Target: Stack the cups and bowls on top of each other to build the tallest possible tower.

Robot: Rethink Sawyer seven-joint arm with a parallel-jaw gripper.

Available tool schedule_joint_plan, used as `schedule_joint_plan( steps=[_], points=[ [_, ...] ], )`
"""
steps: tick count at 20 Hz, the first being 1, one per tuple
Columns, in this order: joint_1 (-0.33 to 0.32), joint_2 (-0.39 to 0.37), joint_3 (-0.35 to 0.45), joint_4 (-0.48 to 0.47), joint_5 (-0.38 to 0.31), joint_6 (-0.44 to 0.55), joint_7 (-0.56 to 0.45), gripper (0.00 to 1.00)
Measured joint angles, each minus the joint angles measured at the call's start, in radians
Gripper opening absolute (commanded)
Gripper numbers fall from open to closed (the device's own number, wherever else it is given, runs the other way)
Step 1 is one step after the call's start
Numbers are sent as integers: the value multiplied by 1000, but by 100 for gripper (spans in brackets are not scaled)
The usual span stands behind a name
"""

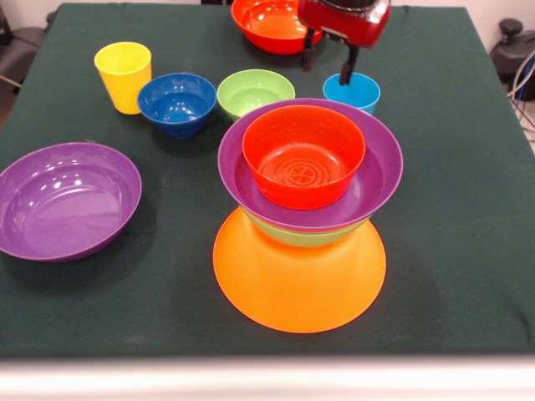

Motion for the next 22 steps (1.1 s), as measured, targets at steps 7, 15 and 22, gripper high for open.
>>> schedule_joint_plan(
  steps=[7, 15, 22],
  points=[
    [38, 66, -43, 0, 39, -123, 34, 100],
    [45, 103, -78, 1, 63, -180, 34, 100],
    [47, 106, -96, -1, 70, -193, 34, 0]
  ],
)
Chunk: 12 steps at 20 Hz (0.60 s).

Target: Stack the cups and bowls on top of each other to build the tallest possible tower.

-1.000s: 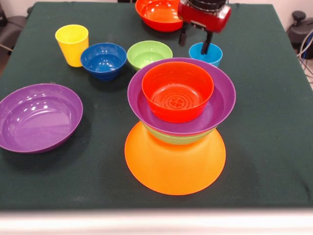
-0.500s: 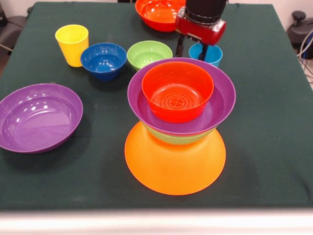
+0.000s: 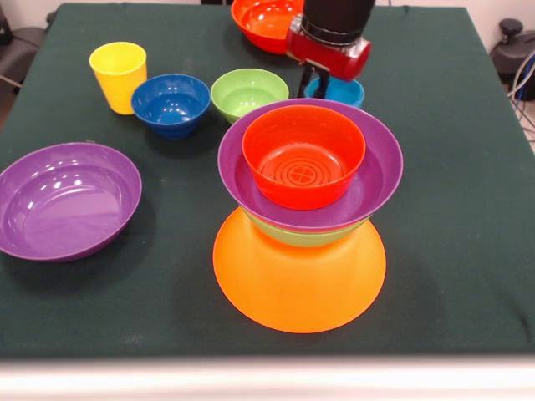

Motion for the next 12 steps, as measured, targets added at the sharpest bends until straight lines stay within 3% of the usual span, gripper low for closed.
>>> schedule_joint_plan(
  steps=[12],
  points=[
    [-36, -22, 3, 4, 1, 0, 0, 0]
  ],
)
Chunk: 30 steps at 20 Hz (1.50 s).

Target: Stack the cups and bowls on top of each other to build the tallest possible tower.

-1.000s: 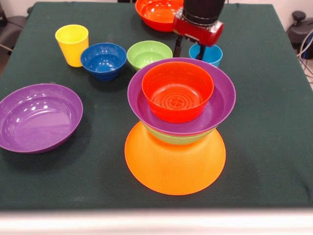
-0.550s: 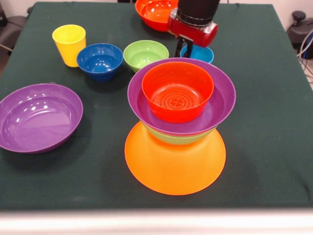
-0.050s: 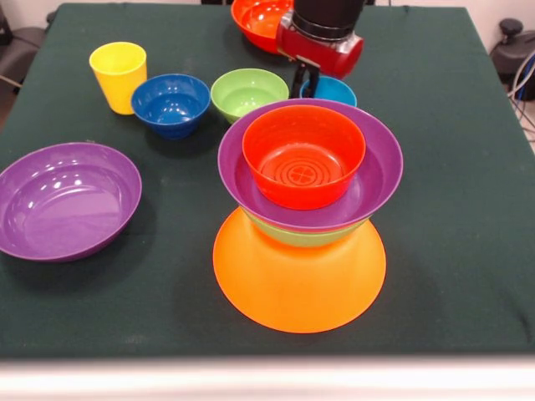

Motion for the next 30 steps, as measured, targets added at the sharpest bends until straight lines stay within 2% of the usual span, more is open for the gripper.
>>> schedule_joint_plan(
  steps=[5, 9, 13, 20, 30],
  points=[
    [-31, -26, 3, 7, 0, 7, 0, 0],
    [-50, -68, 6, 14, 7, 58, 0, 0],
    [-54, -137, 6, 17, 31, 196, 0, 0],
    [-52, -199, 6, 19, 57, 325, 0, 0],
    [-62, -230, 11, 8, 67, 351, 0, 0]
  ],
)
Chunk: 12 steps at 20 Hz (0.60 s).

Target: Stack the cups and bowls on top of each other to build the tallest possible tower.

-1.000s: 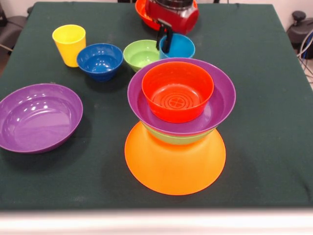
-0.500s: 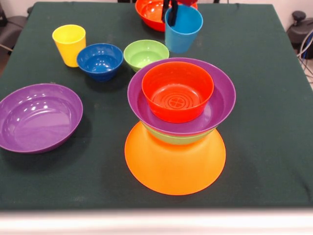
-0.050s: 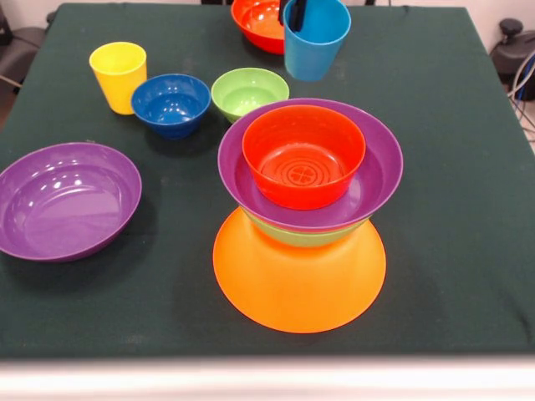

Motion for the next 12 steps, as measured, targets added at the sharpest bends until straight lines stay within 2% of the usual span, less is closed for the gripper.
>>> schedule_joint_plan(
  steps=[3, 7, 10, 12],
  points=[
    [-8, 3, 3, -25, 0, 25, 0, 0],
    [-13, 4, 5, -80, 0, 107, 0, 0],
    [-11, 3, 6, -124, -1, 191, 0, 0],
    [-8, 1, 6, -173, -2, 285, 0, 0]
  ],
)
